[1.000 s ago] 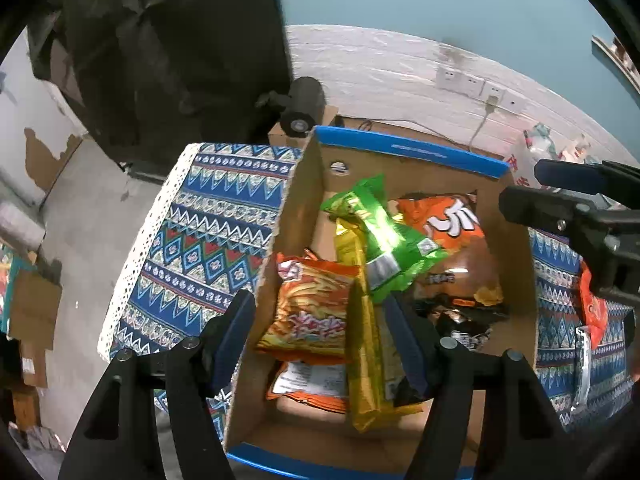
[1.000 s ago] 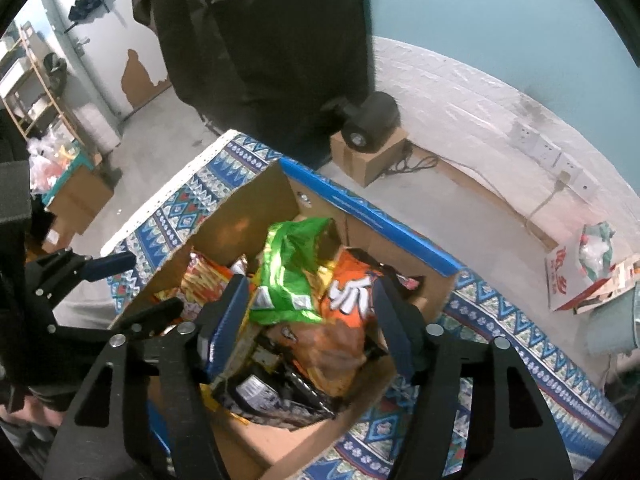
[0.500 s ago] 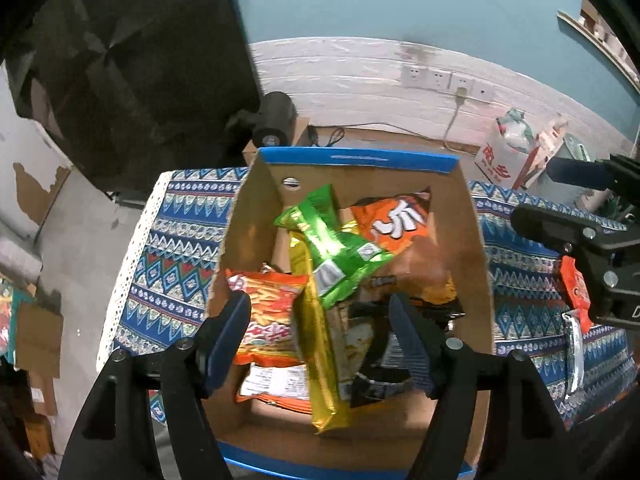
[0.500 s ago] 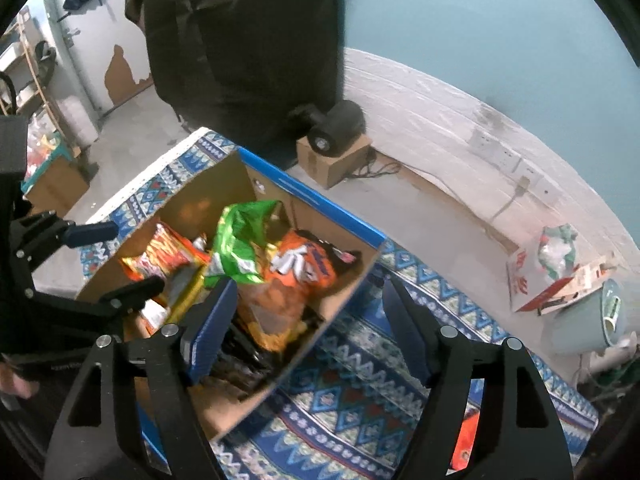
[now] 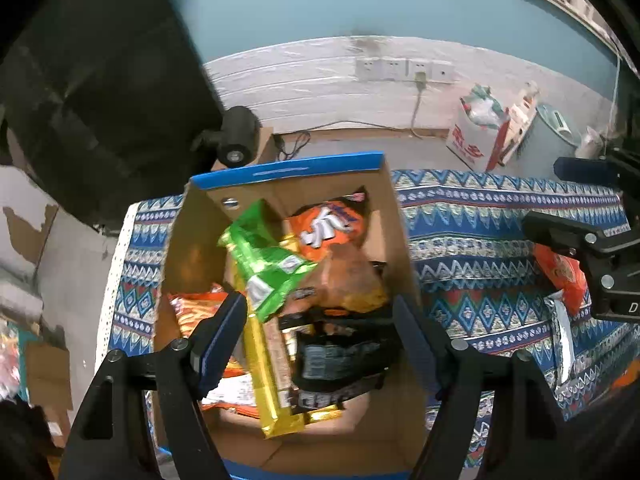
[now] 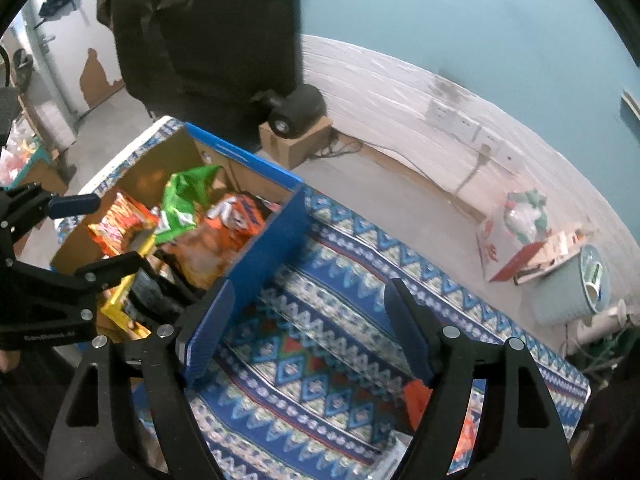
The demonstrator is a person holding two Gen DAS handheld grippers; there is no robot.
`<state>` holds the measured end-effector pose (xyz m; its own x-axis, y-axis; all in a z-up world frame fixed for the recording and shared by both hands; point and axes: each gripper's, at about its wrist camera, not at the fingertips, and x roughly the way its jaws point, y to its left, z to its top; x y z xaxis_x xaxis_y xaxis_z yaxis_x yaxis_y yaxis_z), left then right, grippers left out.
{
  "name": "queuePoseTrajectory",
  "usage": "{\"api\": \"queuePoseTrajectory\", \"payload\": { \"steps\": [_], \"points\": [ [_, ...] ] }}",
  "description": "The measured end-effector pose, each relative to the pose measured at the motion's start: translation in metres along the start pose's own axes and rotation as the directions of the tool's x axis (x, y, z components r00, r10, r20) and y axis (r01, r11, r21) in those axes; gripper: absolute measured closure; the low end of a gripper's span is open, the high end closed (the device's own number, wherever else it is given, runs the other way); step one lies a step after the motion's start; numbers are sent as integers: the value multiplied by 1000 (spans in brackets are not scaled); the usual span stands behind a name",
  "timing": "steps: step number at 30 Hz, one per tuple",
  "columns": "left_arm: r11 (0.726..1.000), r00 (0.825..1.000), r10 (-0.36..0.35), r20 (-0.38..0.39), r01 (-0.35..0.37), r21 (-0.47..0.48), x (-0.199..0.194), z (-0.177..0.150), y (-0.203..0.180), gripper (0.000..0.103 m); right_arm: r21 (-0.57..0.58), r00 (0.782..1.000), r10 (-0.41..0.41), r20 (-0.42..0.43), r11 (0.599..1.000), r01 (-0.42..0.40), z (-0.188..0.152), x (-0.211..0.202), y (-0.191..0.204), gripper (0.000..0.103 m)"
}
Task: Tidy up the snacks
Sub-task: 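Move both tools away from the box toward the cloth, then grasp the silver packet with the left tool while the right tool grasps the red bag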
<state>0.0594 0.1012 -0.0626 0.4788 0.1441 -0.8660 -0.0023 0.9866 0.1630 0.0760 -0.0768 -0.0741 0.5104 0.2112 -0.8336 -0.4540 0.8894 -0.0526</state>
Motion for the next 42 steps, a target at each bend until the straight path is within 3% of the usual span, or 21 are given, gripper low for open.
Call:
{"api": "queuePoseTrajectory", "payload": {
  "steps": [9, 22, 30, 42],
  "points": [
    [996, 1000, -18, -7, 18, 86, 4, 13, -49, 22, 63, 996, -65, -59, 996, 69, -43, -4, -60, 26],
    [973, 998, -28, -47, 38, 229, 26, 16, -122, 22, 143, 981, -93, -170, 983, 118, -103, 15, -128, 26],
    [962, 990, -45, -136, 79, 260, 60, 10, -149, 22, 118, 967, -59, -247, 989, 91, -127, 51, -147, 26],
    [943, 979, -49, -198, 111, 315, 104, 3, -181, 22, 55, 939, -10, -344, 998, 31, -149, 96, -147, 25]
  ]
}}
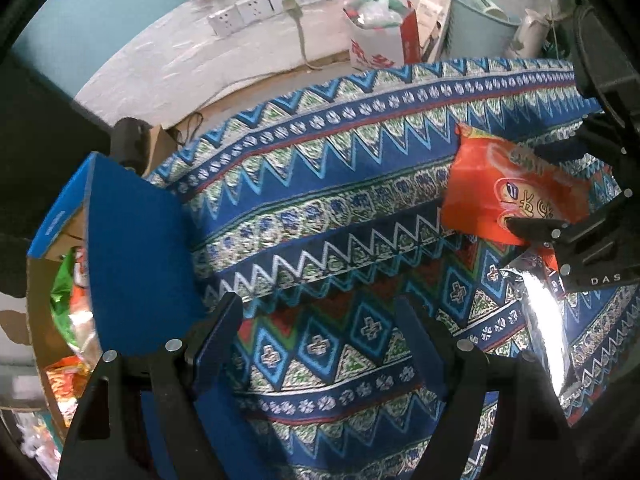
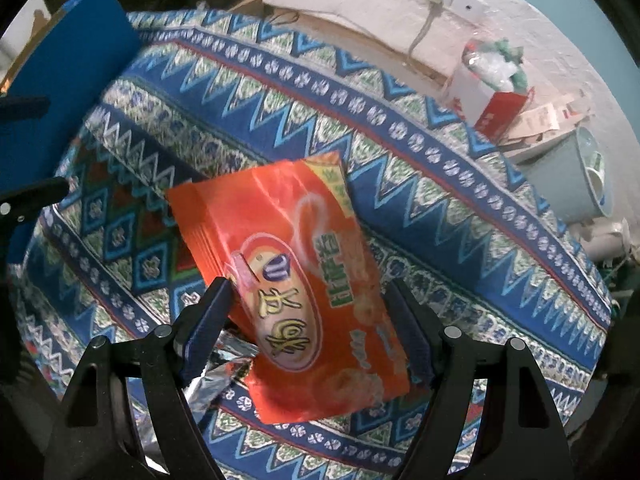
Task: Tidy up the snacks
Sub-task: 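Grasp the silver packet with the left tool while the right tool grasps the red bag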
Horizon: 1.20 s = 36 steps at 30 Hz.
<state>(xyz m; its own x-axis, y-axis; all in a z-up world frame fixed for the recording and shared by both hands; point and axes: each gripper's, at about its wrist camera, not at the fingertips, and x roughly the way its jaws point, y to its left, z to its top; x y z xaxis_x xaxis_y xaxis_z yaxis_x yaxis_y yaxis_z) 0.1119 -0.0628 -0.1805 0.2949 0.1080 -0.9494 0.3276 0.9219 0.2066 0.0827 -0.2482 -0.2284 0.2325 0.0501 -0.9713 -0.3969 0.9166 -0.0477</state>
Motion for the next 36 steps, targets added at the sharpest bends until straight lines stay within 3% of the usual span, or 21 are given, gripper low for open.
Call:
{"api": "queuePoseTrajectory", "payload": {
  "steps": [13, 19, 20, 22, 25, 28, 36],
  "points": [
    [999, 998, -35, -54, 37, 29, 19, 4, -18, 22, -25, 998, 58, -33, 998, -59, -2, 16, 10, 24],
    [998, 997, -46, -68, 49, 41, 14, -5, -32, 22, -58, 998, 22, -54, 998, -25, -9, 17, 19, 24],
    [998, 997, -46, -69, 49, 43, 13, -6, -33, 22, -45, 998, 23, -51, 999, -25, -10, 15, 18, 27],
    [998, 996, -53, -74, 56, 39, 10, -7, -36, 22, -17, 999, 13, -44, 1000, -14, -12, 10, 11, 48],
    [996, 993, -83, -88, 85, 21, 4, -11, -47, 22, 37, 999, 1, -35, 999, 0, -16, 4, -1, 56],
    [994, 989, -110, -96, 111, 3, -3, -16, -58, 22, 56, 998, -58, -20, 997, 59, -20, -3, -8, 58],
    [984, 978, -178, -113, 177, -13, -22, -21, -107, 22, 158, 996, -85, -21, 984, 87, -42, -23, -28, 58]
  ]
}}
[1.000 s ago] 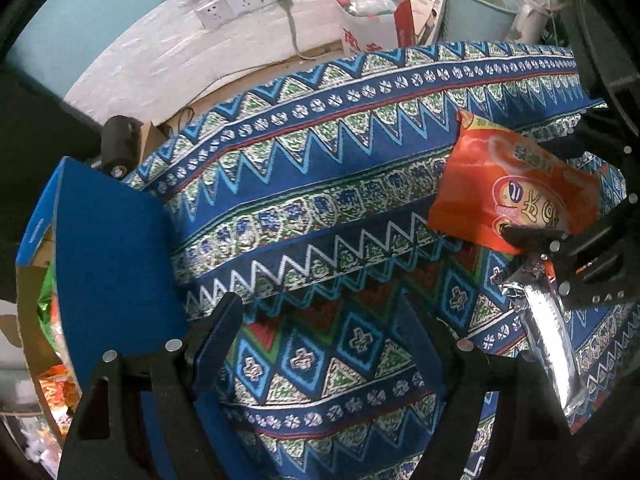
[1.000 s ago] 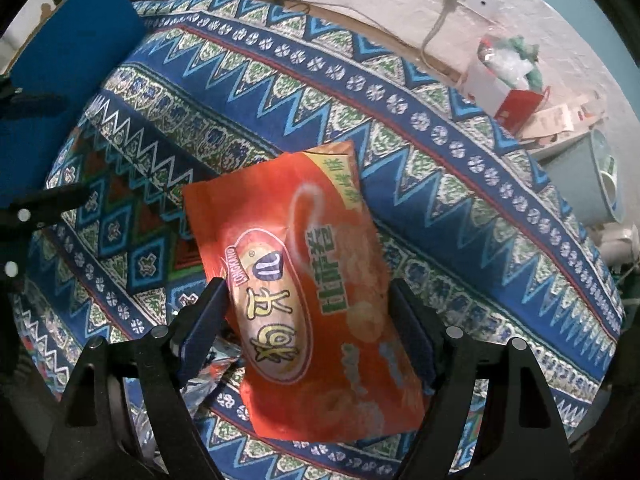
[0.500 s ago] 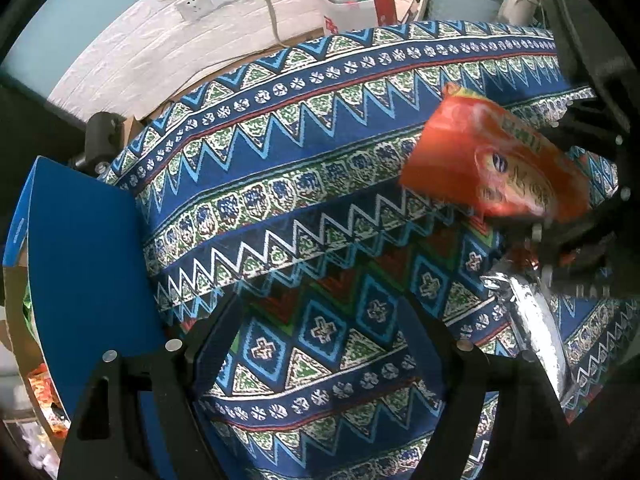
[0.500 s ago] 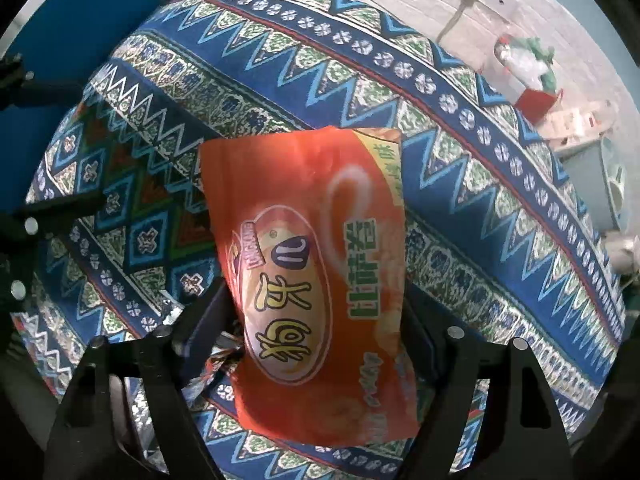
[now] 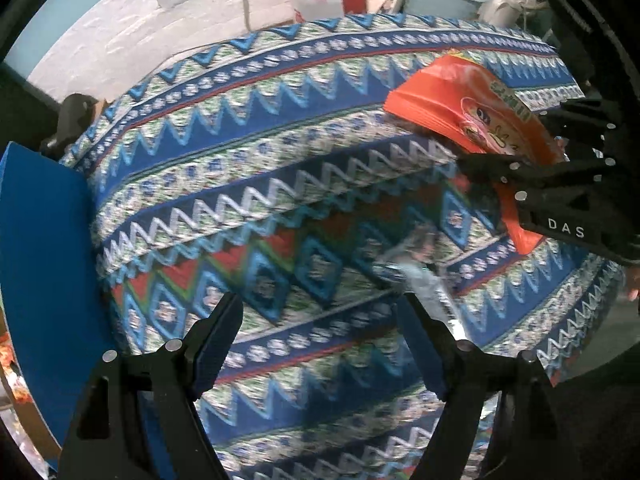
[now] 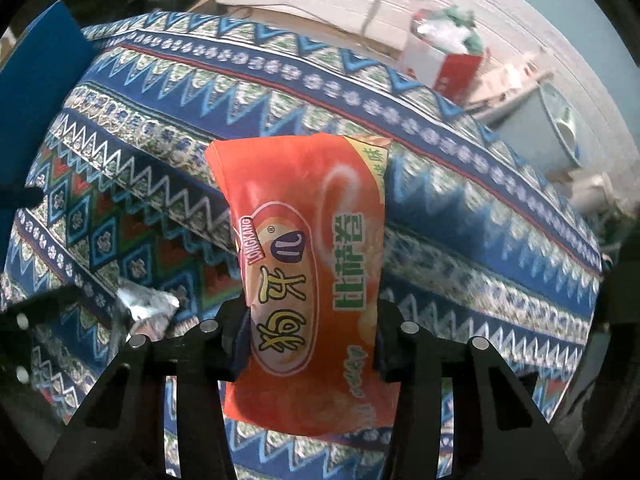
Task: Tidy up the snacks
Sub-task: 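Grasp the silver packet with the left tool while the right tool grasps the red bag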
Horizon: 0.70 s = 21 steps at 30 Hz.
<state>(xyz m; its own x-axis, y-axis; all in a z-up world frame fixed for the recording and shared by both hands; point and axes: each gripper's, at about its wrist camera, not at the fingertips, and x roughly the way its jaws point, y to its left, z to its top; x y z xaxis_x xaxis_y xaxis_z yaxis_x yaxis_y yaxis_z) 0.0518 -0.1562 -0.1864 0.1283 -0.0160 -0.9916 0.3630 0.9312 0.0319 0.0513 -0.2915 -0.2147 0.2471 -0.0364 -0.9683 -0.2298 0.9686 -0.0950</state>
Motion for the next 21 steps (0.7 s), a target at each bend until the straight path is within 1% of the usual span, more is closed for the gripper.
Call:
{"api": "queuePoseTrajectory", "payload": {
  "steps": [6, 12, 17, 21],
  "points": [
    [999, 999, -35, -33, 34, -16, 4, -5, -41, 22, 34, 1000, -2, 10, 999, 2, -31, -18, -12, 58],
    [999, 997, -43, -68, 41, -21, 20, -5, -80, 22, 78, 1000, -12, 2, 997, 12, -67, -27, -36, 58],
    [999, 995, -36, -95, 35, -14, 37, -7, -111, 22, 117, 1000, -6, -2, 993, 6, -83, -29, -48, 58],
    [1000, 995, -26, -94, 27, 9, 48, -11, -127, 22, 135, 1000, 1, -3, 991, -1, -89, -28, -57, 58]
  ]
}}
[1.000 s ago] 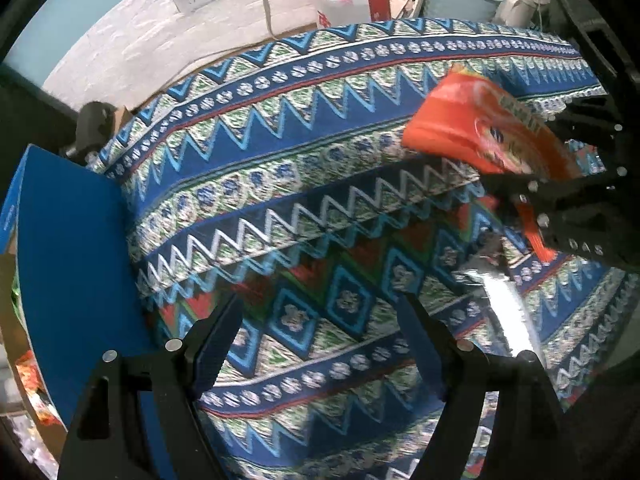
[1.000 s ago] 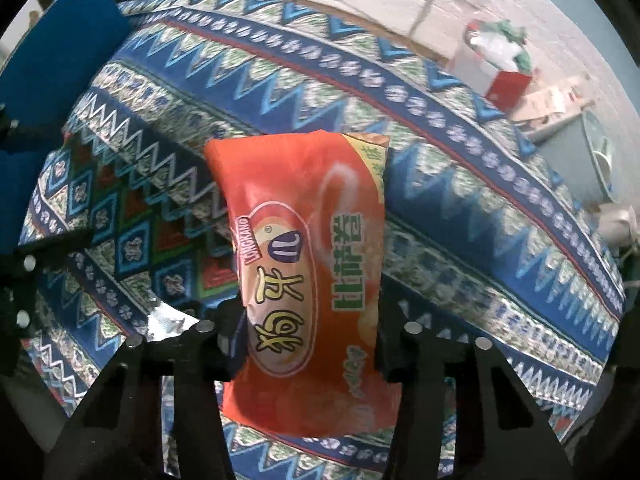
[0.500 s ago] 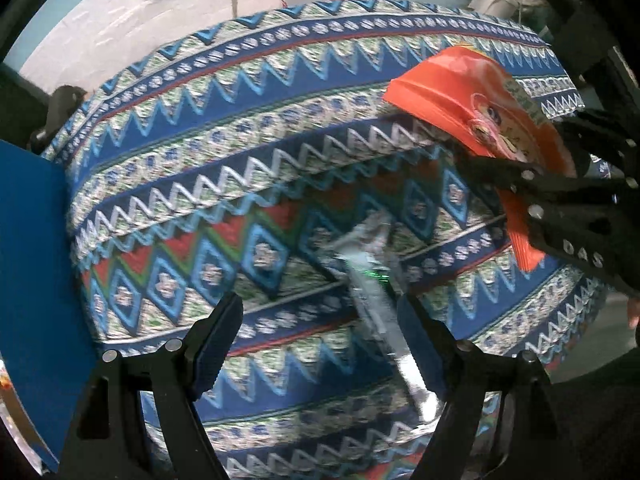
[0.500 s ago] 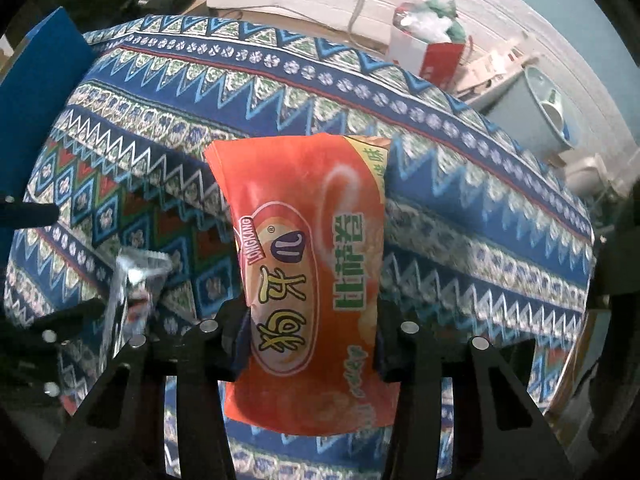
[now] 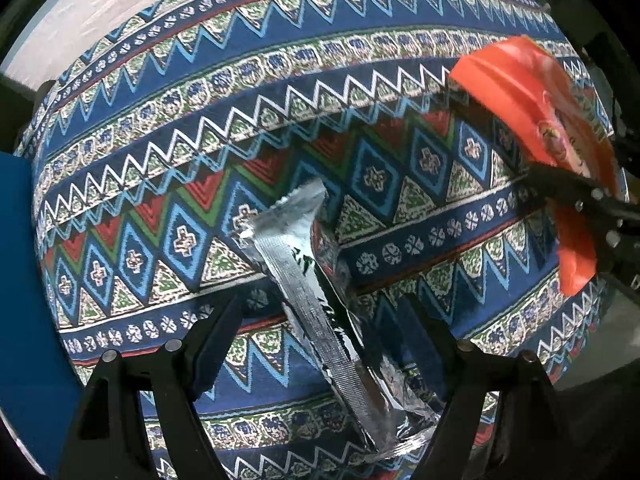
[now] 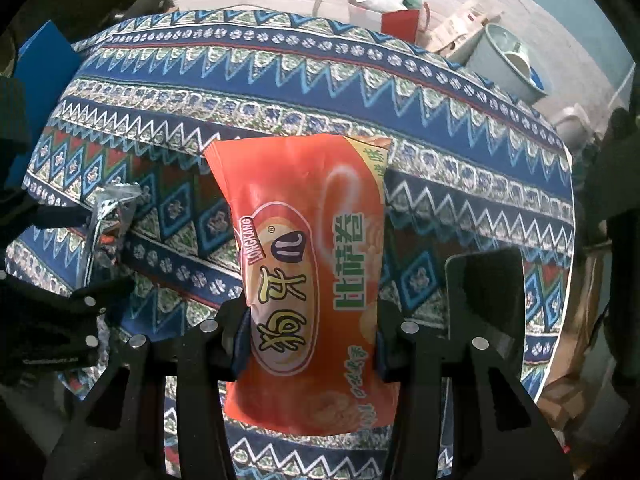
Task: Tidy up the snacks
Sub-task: 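Grasp the silver packet with the left tool while the right tool grasps the red bag, then lift both packets and carry them over the cardboard box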
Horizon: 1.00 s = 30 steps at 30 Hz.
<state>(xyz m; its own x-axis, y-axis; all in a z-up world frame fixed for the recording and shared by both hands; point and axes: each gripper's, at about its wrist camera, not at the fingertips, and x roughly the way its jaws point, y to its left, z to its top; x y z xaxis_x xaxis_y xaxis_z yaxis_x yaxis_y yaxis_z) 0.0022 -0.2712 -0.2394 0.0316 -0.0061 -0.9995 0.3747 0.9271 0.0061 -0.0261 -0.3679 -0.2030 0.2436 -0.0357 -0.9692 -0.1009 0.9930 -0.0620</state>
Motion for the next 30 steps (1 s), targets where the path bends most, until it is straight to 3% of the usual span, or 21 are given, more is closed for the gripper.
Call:
{"api": "queuePoseTrajectory", "payload": {
  "steps": [3, 8, 17, 25, 30],
  "points": [
    [1000, 999, 8, 33, -9, 22, 0, -6, -2, 34, 8, 1000, 4, 0, 1000, -4, -2, 1, -4, 58],
    [999, 998, 3, 61, -6, 47, -7, -14, -3, 75, 7, 1000, 11, 11, 1000, -11, 2, -2, -2, 58],
    [998, 992, 2, 126, -10, 64, -25, -27, 7, 76, 16, 999, 12, 40, 1000, -12, 21, -20, 8, 58],
    [996, 973, 33, 230, -51, 72, -68, -38, 6, 77, 18, 996, 14, 87, 1000, -15, 40, -40, 19, 58],
    [994, 953, 61, 295, -86, 73, -92, -39, 49, 77, 16, 991, 19, 131, 1000, -21, 48, -54, 29, 58]
  ]
}}
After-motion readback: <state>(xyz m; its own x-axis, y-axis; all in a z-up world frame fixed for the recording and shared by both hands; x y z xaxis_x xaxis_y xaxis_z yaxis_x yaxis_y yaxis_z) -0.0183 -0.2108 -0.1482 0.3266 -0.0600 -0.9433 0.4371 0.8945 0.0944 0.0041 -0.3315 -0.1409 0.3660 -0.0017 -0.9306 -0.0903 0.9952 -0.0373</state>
